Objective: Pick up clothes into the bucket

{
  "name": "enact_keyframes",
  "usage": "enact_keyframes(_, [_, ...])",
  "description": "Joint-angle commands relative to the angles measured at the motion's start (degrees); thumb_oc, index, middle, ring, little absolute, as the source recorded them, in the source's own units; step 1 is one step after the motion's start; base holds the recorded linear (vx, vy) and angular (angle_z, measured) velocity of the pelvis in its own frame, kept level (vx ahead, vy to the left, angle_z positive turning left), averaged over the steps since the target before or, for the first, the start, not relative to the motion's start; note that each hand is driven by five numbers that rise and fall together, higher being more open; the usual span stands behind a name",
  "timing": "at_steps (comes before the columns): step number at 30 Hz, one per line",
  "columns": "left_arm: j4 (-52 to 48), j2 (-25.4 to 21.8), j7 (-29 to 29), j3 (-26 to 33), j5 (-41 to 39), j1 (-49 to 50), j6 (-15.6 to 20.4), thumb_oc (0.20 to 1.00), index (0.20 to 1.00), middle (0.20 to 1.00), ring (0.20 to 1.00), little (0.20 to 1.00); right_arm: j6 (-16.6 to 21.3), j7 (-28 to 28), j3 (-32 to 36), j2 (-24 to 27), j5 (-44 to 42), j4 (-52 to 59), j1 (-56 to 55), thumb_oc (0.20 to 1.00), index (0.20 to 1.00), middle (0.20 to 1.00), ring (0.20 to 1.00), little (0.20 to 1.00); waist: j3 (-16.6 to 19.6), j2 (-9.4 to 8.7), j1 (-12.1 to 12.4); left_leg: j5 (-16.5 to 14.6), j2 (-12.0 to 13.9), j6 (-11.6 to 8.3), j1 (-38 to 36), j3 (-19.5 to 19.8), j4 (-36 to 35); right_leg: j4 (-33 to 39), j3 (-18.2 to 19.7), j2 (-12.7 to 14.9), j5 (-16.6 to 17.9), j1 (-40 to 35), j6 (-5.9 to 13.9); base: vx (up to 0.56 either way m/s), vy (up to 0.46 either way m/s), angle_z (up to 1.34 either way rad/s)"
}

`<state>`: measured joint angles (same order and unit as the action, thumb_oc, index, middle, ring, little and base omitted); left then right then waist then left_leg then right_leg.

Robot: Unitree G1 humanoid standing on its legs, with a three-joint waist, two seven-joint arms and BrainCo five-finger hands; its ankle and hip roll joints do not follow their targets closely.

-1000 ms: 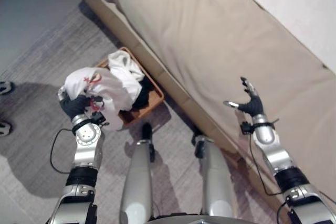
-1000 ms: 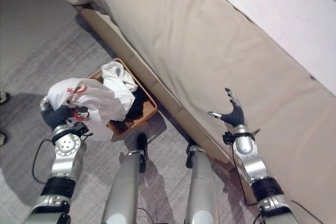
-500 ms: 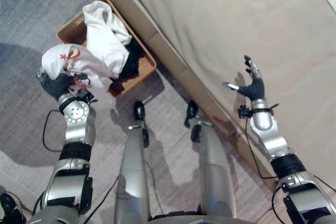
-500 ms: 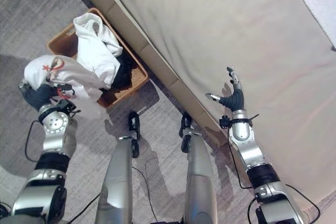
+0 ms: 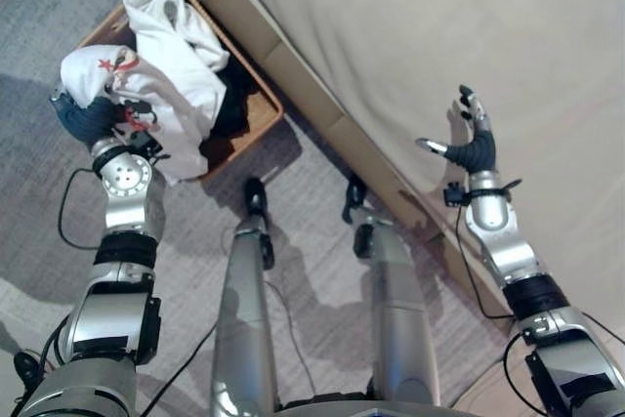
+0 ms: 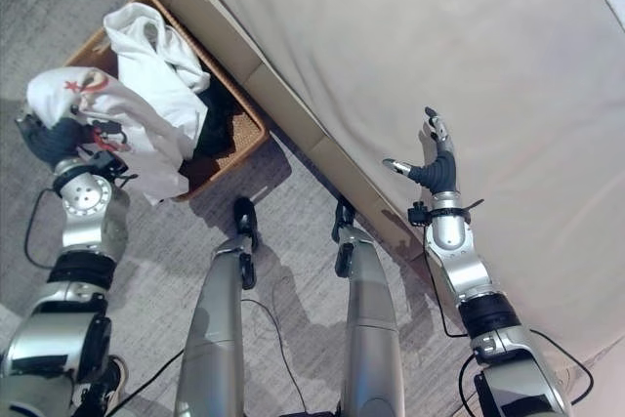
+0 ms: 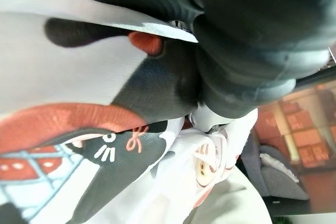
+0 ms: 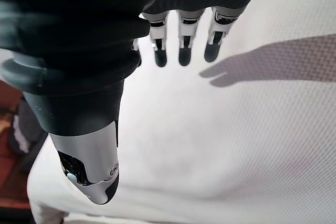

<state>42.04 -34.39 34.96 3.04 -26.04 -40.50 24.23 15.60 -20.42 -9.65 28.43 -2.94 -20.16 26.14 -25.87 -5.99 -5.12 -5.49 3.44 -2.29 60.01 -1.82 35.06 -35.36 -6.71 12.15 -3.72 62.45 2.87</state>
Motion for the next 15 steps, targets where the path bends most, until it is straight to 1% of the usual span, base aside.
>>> enact_keyframes(1, [2.5, -2.5, 0.3, 1.0, -0.4, 0.0, 2.2, 0.200, 0.200, 0.200, 0.200, 0.200, 4.2, -1.0, 0.6, 3.5, -0.1, 3.8, -3.8, 1.000, 1.000, 1.000, 1.000, 1.000, 5.7, 2.42, -0.7, 4.4, 1.2, -0.81, 3.7, 2.9, -5.7, 3.9, 2.4, 0.7, 6.7, 1.5, 6.01, 0.02, 0.026, -0.06])
enact_keyframes(2, [3.6, -3.5, 0.0, 1.1, -0.8, -0.7, 1.9, 0.200, 0.200, 0.200, 0.200, 0.200, 4.2, -1.1, 1.1, 3.8, 0.0, 4.2, -3.8, 1.000, 1.000, 1.000, 1.000, 1.000, 5.9, 2.56, -1.0, 4.4, 1.3, -0.87, 4.3, 2.9, -5.7, 4.1, 2.4, 0.6, 6.8, 2.0, 6.18, 0.01, 0.018, -0.06])
enact_keyframes(5, [3.3, -4.1, 0.2, 0.9, -0.5, -1.4, 1.7, 0.200, 0.200, 0.200, 0.200, 0.200, 4.3, -1.1, 1.3, 3.8, 0.0, 4.5, -4.0, 1.000, 1.000, 1.000, 1.000, 1.000, 6.1, 2.69, -1.0, 4.5, 1.4, -0.94, 4.8, 2.9, -5.9, 4.4, 2.4, 0.7, 6.9, 2.4, 6.29, 0.01, 0.016, -0.07])
enact_keyframes(13, [2.9, -7.2, 1.2, 1.7, -1.2, -3.8, 3.0, 0.200, 0.200, 0.200, 0.200, 0.200, 5.0, -1.3, 3.1, 4.6, 0.5, 7.5, -4.6, 1.000, 1.000, 1.000, 1.000, 1.000, 7.0, 2.62, -1.5, 4.5, 1.6, -1.10, 8.2, 3.4, -5.7, 4.3, 2.2, 0.4, 7.1, 5.7, 6.70, 0.01, 0.005, -0.03])
enact_keyframes(15, [2.0, -7.3, 1.4, 1.8, -1.0, -3.9, 3.1, 0.200, 0.200, 0.200, 0.200, 0.200, 4.9, -1.3, 3.4, 4.8, 0.6, 7.9, -4.9, 1.000, 1.000, 1.000, 1.000, 1.000, 7.2, 2.66, -1.5, 4.5, 1.6, -1.14, 8.6, 3.5, -5.7, 4.1, 2.1, 0.5, 7.0, 6.2, 6.73, 0.00, 0.000, 0.00])
